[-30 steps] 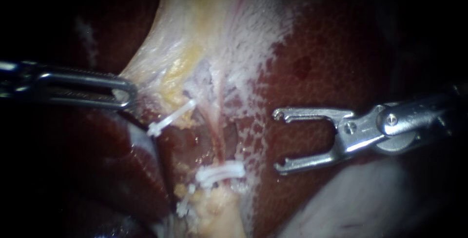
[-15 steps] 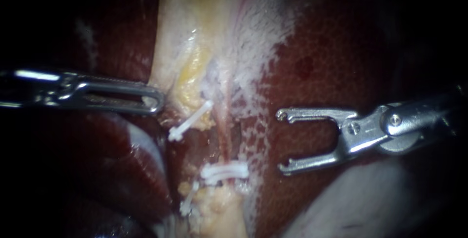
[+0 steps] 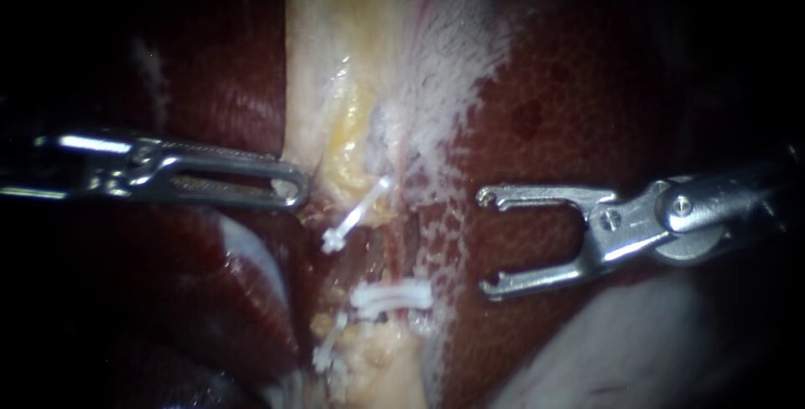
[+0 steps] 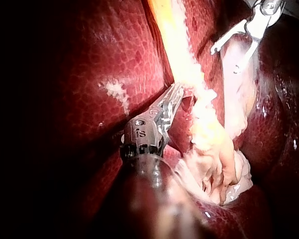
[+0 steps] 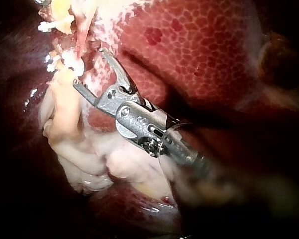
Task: Going back second clip right tube
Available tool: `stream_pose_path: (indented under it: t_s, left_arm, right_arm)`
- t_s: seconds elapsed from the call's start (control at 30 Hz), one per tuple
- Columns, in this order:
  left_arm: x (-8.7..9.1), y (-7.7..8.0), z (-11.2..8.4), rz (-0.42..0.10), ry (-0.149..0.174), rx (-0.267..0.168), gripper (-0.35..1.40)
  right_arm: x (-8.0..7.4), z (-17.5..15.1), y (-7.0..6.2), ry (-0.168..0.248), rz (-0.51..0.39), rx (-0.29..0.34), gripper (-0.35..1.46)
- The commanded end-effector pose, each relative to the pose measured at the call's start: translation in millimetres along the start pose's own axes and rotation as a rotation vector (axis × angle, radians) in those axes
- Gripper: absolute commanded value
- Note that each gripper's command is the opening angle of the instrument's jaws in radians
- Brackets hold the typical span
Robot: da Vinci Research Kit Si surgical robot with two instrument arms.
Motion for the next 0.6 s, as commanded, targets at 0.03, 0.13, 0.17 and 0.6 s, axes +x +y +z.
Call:
stream_pose_path:
  t_s: [0.03,0.13,0.17,0.6]
  left_arm:
    - [0.1,0.1,0.1,0.0,0.002,-0.002,-0.35]
    - [0.1,0.1,0.1,0.0,0.002,-0.002,-0.35]
    - [0.1,0.1,0.1,0.0,0.002,-0.002,-0.35]
    - [0.1,0.1,0.1,0.001,0.004,-0.003,-0.35]
  right_arm:
    - [0.0,0.0,0.0,0.0,0.0,0.0,0.6]
    - [0.0,0.0,0.0,0.0,0.0,0.0,0.6]
    - [0.0,0.0,0.0,0.0,0.0,0.0,0.6]
    - [0.0,0.0,0.0,0.0,0.0,0.0,0.6]
